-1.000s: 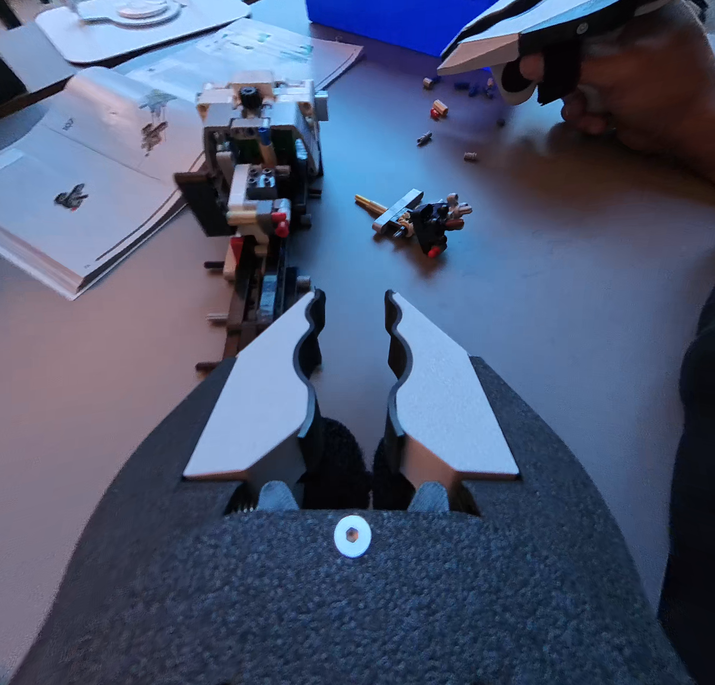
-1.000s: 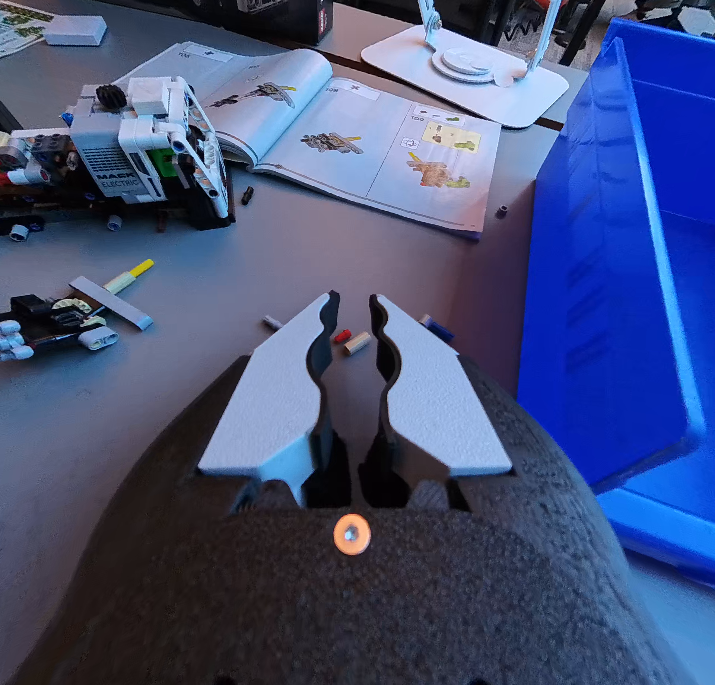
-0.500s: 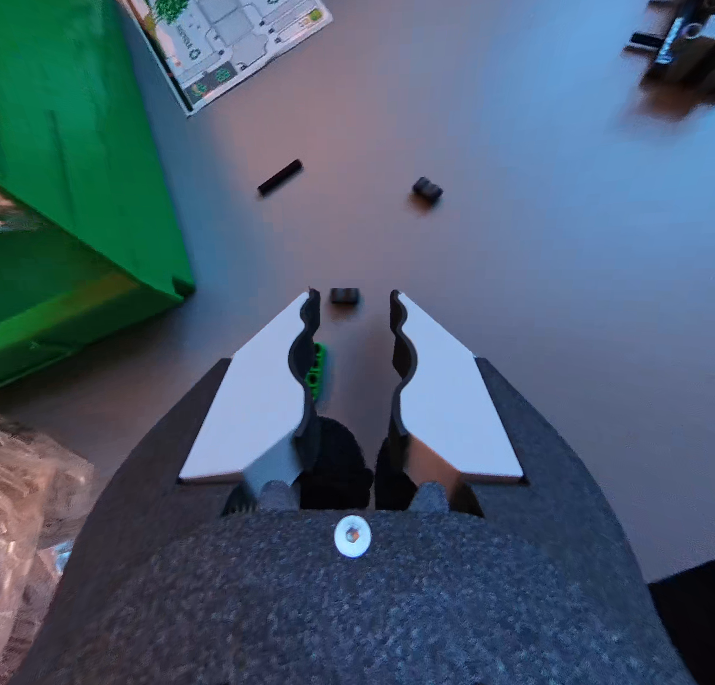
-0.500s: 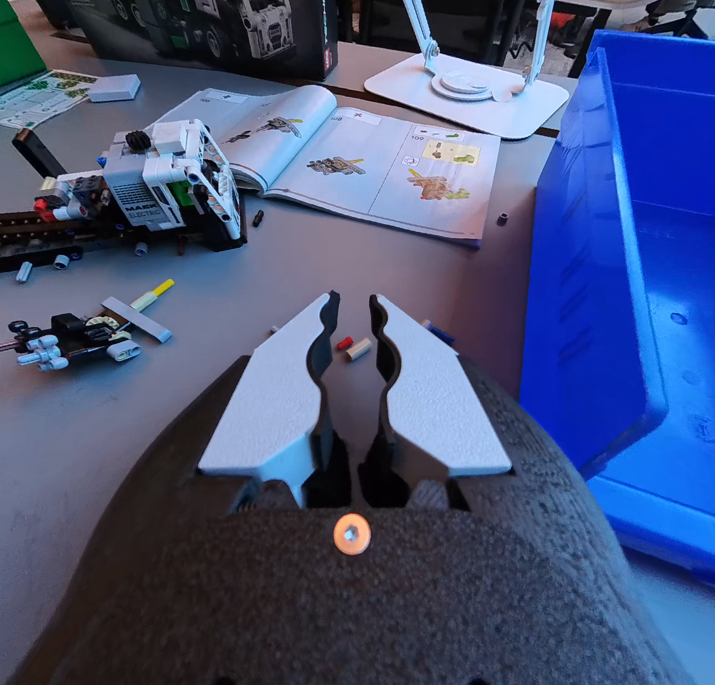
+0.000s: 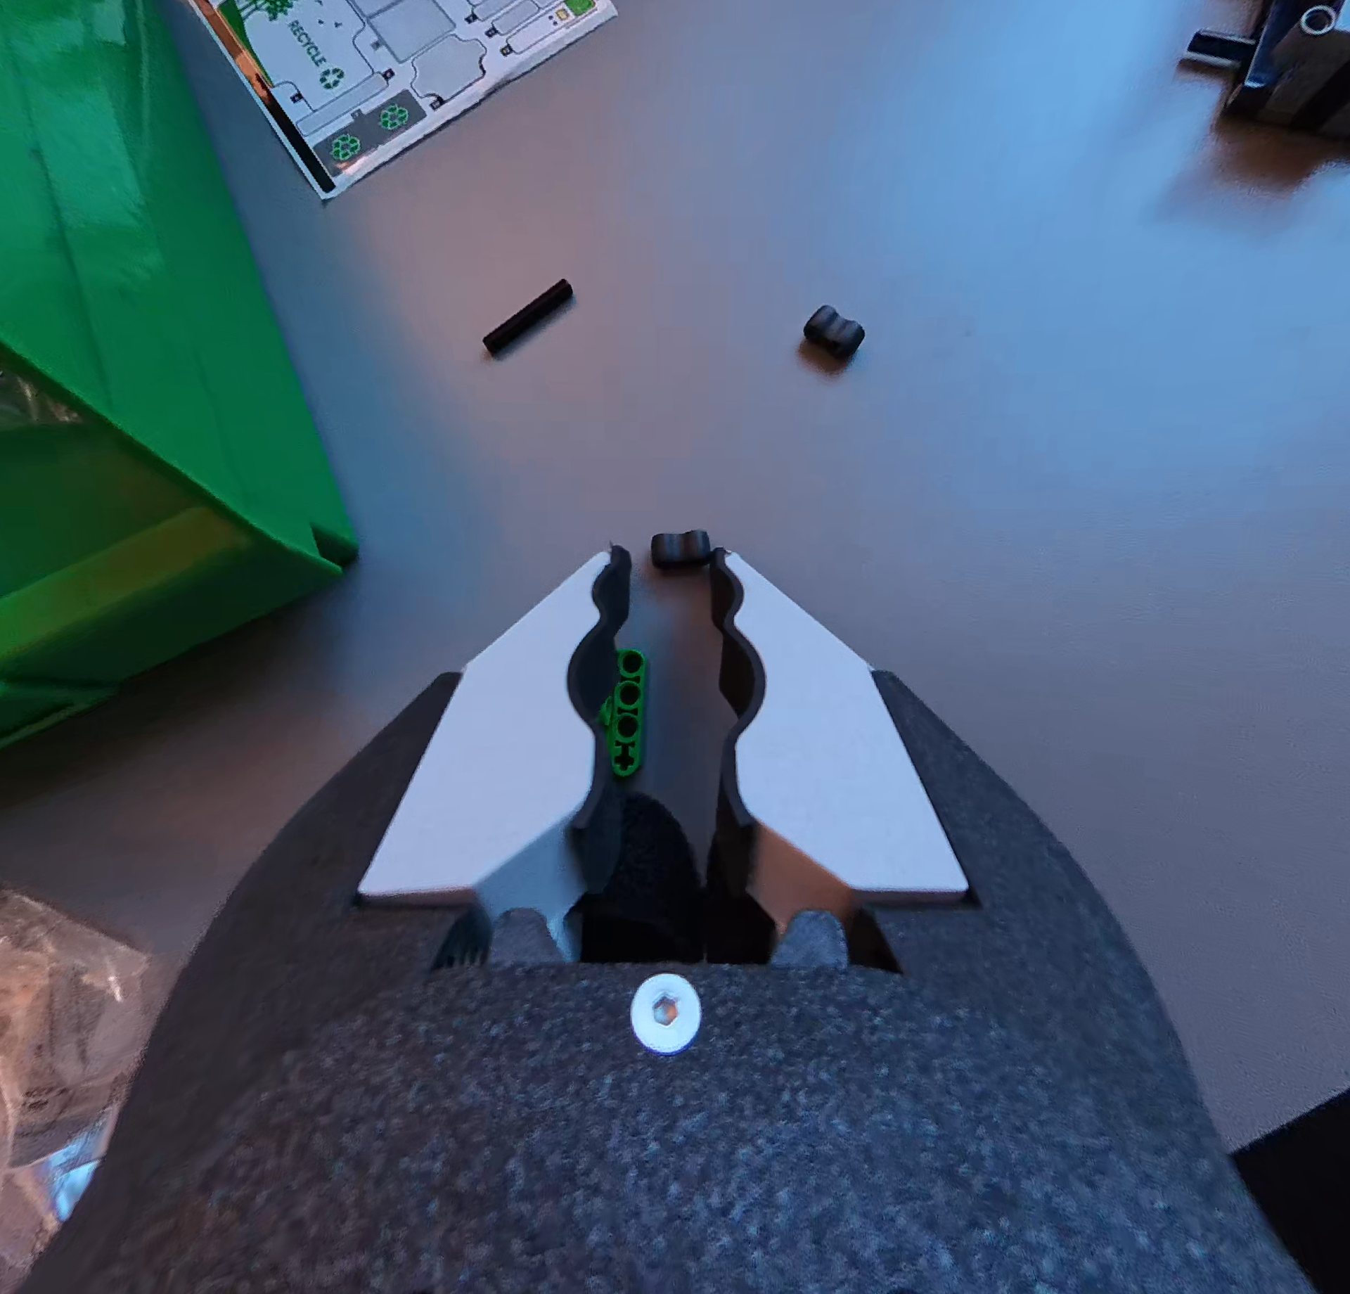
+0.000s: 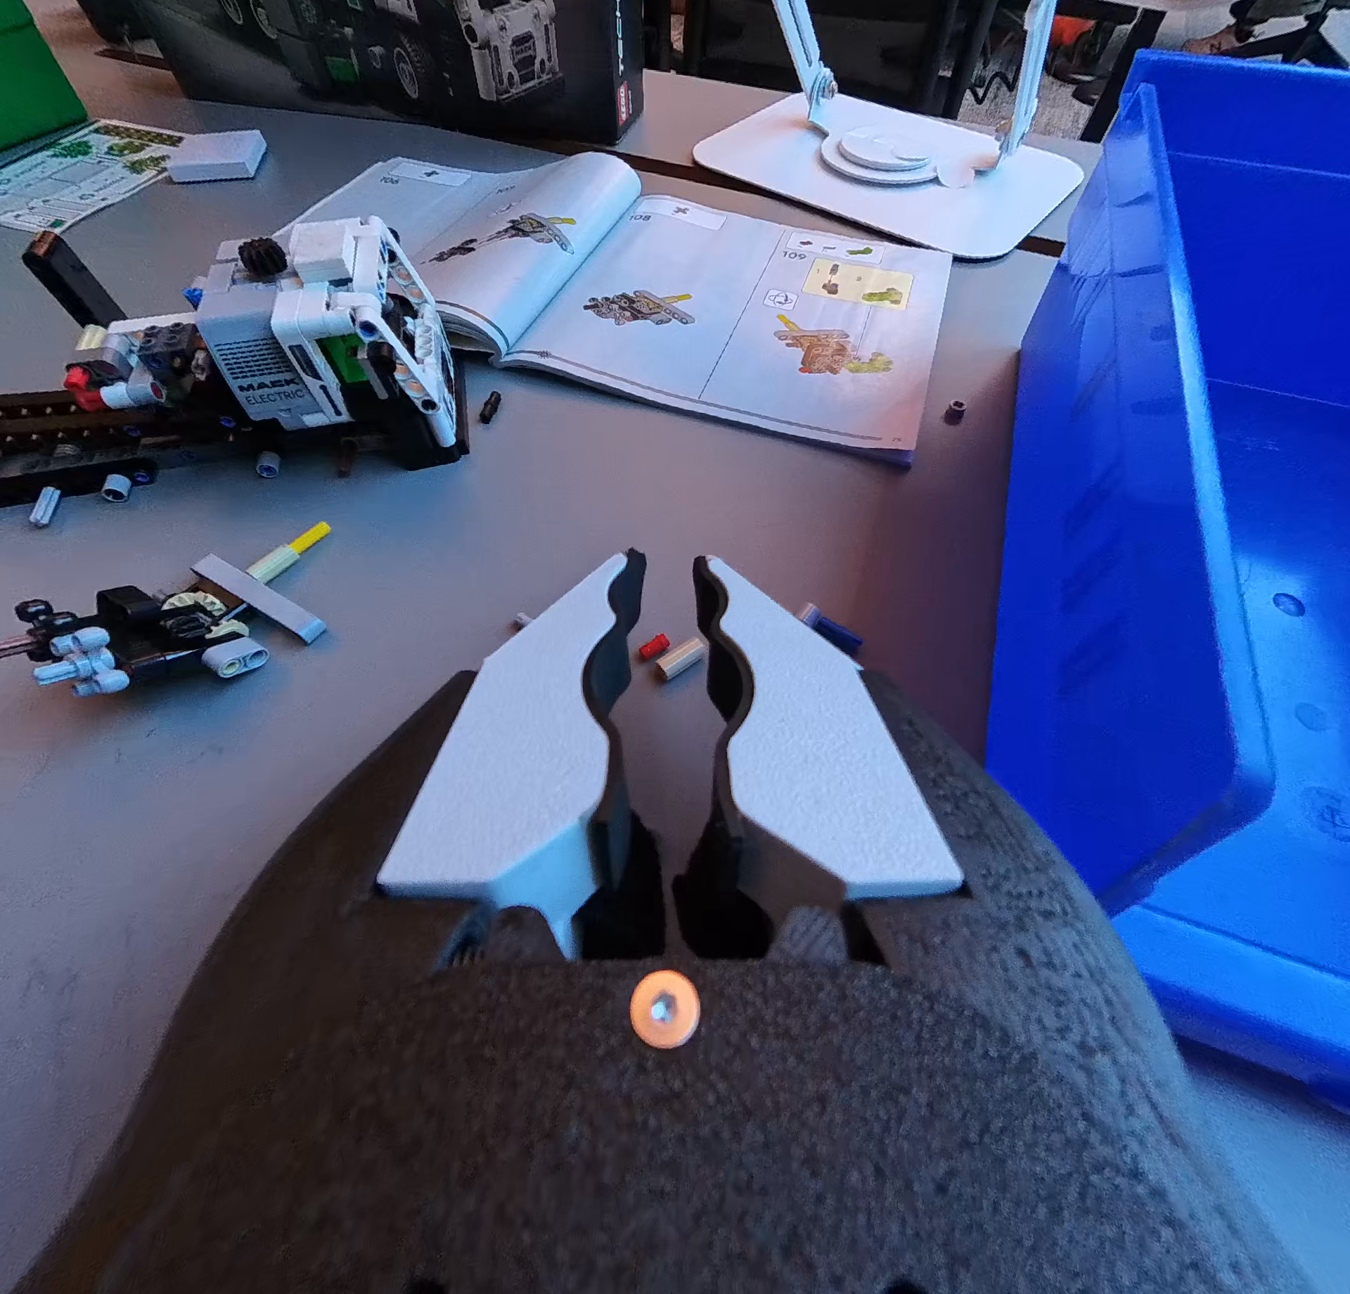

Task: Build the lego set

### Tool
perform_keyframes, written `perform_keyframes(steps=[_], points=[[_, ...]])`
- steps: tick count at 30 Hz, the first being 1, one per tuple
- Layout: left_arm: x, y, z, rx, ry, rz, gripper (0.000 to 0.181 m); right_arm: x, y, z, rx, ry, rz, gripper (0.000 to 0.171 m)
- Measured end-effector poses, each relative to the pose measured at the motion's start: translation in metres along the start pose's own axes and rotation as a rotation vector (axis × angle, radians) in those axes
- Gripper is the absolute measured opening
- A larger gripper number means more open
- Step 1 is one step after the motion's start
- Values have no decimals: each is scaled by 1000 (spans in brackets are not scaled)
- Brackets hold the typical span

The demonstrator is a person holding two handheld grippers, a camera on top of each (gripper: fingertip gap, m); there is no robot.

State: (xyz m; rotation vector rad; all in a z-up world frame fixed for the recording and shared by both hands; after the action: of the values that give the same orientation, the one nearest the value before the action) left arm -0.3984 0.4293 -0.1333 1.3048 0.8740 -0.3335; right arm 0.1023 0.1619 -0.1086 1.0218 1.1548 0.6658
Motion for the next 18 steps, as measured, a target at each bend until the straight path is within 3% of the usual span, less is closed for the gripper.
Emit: perform_keyframes(steps=[11, 14, 18], points=[[6, 14, 8, -4, -44, 28, 14, 0, 0, 1, 13, 5, 2, 12], [8, 36, 24, 29, -99, 86, 14, 1, 0, 1, 19, 14, -4, 12], [23, 88, 78, 191, -278, 166, 13, -1, 1, 1, 12, 14, 10, 12]])
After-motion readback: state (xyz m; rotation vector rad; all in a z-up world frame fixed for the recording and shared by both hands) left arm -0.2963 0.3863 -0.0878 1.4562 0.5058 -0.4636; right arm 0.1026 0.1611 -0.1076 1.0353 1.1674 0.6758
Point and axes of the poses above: each gripper's, where its closed fingertips meet, x out along the fingers, y out of its top, z = x × y across the jaws, the point moved 8 cm from there along -x, back along the fingers, and after that the axes turned 8 degrees about -y, right-handed, at the moved point
